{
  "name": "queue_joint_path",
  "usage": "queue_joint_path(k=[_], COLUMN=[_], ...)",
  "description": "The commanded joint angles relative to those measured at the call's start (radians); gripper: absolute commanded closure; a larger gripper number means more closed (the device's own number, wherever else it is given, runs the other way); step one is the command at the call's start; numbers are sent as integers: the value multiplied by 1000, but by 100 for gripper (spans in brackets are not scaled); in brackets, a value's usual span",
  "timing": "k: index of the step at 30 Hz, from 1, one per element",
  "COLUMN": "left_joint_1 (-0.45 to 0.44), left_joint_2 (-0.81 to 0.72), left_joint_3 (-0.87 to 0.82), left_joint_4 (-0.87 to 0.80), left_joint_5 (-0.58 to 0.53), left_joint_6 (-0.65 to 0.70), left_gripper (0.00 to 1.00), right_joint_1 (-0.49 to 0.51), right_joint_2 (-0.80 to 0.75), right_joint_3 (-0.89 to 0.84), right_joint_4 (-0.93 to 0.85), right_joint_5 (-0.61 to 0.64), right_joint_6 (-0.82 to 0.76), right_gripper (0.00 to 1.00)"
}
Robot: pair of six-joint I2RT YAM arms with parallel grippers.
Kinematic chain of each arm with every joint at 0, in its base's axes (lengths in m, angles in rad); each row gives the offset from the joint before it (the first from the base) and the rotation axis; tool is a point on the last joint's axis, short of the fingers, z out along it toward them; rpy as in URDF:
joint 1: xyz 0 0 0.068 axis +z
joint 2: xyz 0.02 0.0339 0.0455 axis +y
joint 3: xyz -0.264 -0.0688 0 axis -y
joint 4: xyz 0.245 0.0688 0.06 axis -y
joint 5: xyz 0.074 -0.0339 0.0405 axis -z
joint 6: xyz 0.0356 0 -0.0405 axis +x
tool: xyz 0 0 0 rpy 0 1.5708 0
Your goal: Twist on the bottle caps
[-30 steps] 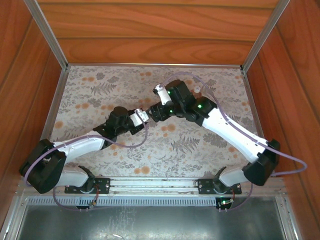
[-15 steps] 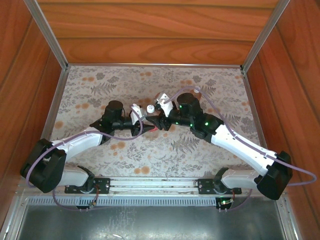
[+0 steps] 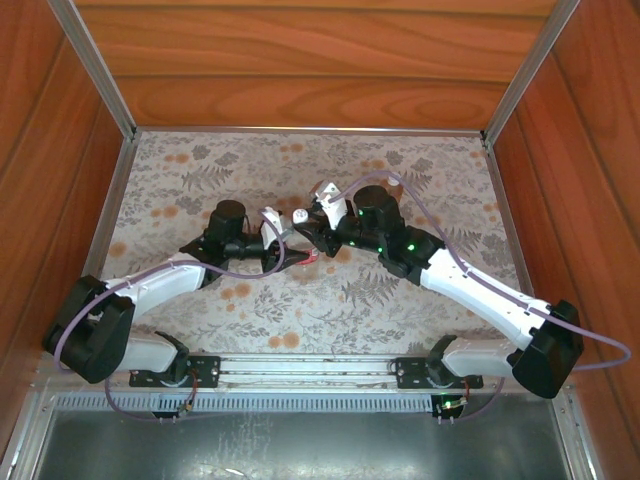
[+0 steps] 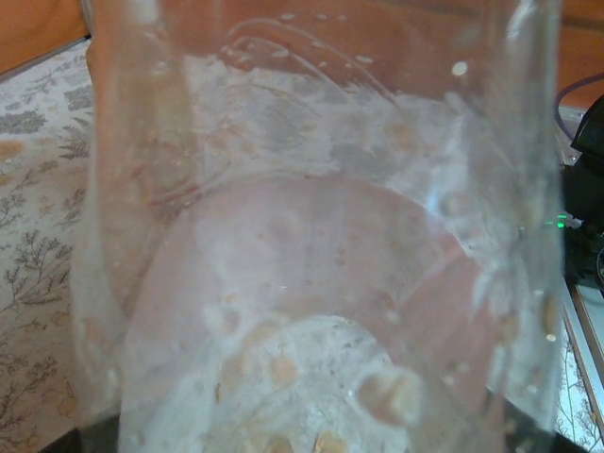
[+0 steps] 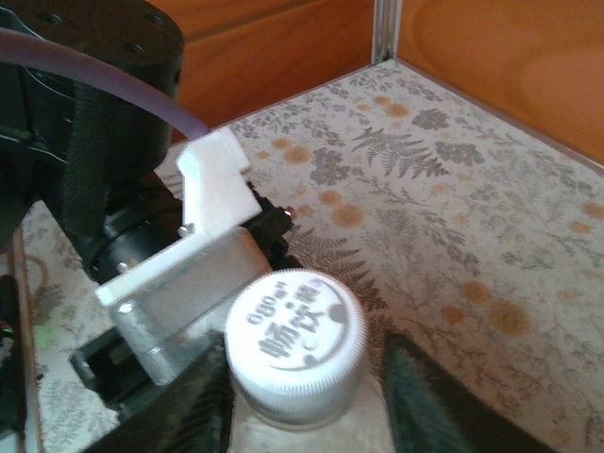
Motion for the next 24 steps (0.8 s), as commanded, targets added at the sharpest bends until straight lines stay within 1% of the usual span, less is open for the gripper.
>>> queue_joint_path(k=[1, 4, 9, 11, 13, 14, 15, 17, 18, 24], left_joint_1=[-13, -13, -13, -12, -12, -13, -13, -13, -12, -12], left_joint_2=[6, 7, 13, 15, 10, 7, 2, 0, 1, 16], left_joint_3=[31, 31, 30, 30, 28, 26, 25, 23, 23, 28], left_joint_4=[14, 13, 13, 14, 14, 14, 14, 14, 13, 14], left_joint_5=[68, 64, 77, 75, 66, 59, 52, 35, 30, 35], left_joint_6=[29, 30, 24, 21, 16, 14, 12, 10, 12, 10], left_gripper=[47, 47, 46, 44, 37, 36, 37, 42, 44, 45], right_joint_1=[-6, -6, -7, -7, -7, -7, -7, -7, -7, -7], right_joint_2=[19, 20, 10, 9, 6, 4, 3, 0, -2, -7], right_joint_3=[-7, -9, -9, -11, -17, -19, -21, -31, -36, -73], right_joint_4=[56, 50, 35, 35, 43, 47, 48, 70, 86, 190], right_joint_5=[28, 11, -15, -5, 0, -4, -10, -12, -9, -6], right_joint_6=[23, 11, -46, -53, -52, -50, -49, -33, -21, 64], right_gripper=[61, 67, 75, 77, 78, 76, 72, 58, 54, 47])
